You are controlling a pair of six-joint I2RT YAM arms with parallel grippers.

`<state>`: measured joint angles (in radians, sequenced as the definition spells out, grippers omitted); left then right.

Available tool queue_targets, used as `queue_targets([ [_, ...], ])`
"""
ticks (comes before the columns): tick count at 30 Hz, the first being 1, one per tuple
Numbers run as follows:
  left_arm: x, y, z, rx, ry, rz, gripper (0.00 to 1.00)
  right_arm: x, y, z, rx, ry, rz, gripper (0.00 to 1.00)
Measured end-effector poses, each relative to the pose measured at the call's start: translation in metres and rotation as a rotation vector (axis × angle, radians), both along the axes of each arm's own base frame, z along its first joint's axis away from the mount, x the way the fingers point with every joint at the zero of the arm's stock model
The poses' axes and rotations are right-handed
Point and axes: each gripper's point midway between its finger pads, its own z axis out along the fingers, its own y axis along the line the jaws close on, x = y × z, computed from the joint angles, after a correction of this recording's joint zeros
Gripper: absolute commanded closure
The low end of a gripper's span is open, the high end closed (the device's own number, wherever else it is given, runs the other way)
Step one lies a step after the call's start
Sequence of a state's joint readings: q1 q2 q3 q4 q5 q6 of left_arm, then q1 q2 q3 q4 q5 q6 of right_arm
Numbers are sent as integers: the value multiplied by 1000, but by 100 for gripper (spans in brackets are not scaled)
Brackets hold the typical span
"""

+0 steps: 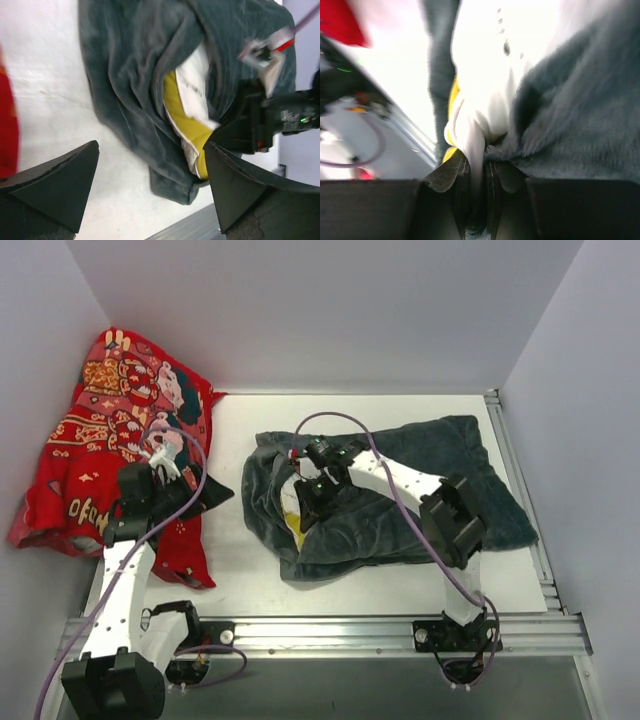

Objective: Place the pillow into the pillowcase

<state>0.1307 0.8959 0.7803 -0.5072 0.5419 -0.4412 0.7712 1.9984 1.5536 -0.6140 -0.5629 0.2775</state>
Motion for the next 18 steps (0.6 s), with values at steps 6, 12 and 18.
queue_targets([
  [6, -28, -38, -59, -134, 203, -65, 24, 11, 19, 29, 292, 11, -120, 100],
  [12, -27, -87, -71, -144, 237, -188, 51, 9, 28, 28, 395, 64, -163, 100],
  [18, -13, -93, -107, -132, 334, -129, 71, 14, 27, 29, 426, 79, -191, 100],
])
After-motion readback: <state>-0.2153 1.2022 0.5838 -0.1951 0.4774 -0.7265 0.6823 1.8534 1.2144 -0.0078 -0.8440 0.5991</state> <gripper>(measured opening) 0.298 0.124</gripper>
